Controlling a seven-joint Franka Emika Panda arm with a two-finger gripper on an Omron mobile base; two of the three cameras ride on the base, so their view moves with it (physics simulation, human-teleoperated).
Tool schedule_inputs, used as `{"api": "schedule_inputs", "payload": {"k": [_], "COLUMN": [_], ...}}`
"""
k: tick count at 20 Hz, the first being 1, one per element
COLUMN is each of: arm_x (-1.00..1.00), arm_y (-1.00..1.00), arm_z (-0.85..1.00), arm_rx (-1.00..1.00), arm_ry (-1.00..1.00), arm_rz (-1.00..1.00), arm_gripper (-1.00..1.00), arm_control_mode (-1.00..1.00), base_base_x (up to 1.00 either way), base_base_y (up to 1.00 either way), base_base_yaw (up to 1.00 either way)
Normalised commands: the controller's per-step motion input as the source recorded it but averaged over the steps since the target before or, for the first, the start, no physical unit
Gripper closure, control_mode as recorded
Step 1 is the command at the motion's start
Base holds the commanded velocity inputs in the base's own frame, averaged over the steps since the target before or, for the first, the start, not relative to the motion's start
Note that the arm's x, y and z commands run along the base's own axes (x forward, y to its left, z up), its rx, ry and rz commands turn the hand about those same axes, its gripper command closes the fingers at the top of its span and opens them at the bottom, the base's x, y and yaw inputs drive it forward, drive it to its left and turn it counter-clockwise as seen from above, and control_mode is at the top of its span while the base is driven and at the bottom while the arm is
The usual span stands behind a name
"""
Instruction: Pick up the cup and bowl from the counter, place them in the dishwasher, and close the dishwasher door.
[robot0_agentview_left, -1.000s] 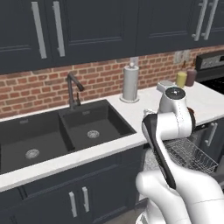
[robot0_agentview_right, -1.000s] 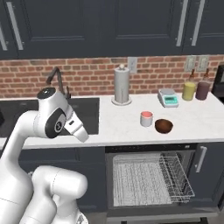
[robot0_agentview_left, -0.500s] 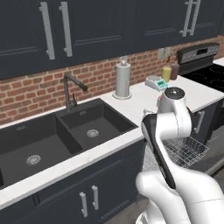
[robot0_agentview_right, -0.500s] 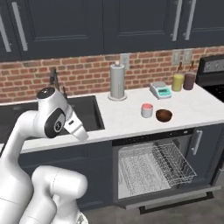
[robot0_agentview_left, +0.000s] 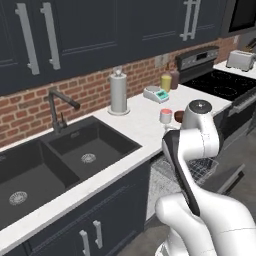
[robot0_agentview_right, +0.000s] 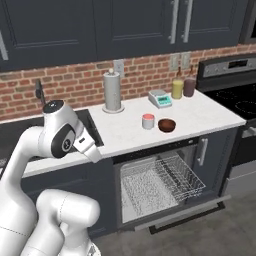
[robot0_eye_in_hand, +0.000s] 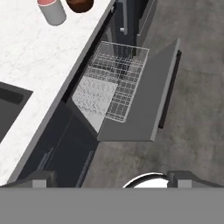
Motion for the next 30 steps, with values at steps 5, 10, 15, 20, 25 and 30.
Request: {"api": "schedule_inputs", "payload": {"k": [5, 10, 15, 20, 25, 30], "arm_x": [0.0, 0.0, 0.0, 0.0, 0.0, 0.0], "arm_y": [0.0, 0.0, 0.0, 0.0, 0.0, 0.0], "arm_z": [0.0, 0.0, 0.0, 0.0, 0.0, 0.0], "arm_rx": [0.0, 0.0, 0.0, 0.0, 0.0, 0.0], "arm_ry": [0.0, 0.0, 0.0, 0.0, 0.0, 0.0], "arm_rz": [0.0, 0.0, 0.0, 0.0, 0.0, 0.0], "arm_gripper": [-1.0, -1.0, -1.0, -1.0, -1.0, -1.0], "arm_control_mode": [1.0, 1.0, 1.0, 1.0, 1.0, 1.0], "base_base_x": [0.0, 0.0, 0.03, 0.16, 0.3, 0.31], "base_base_y": [0.0, 0.0, 0.0, 0.16, 0.51, 0.57], "base_base_yaw": [-0.28, -0.28, -0.29, -0.31, -0.3, -0.27]}}
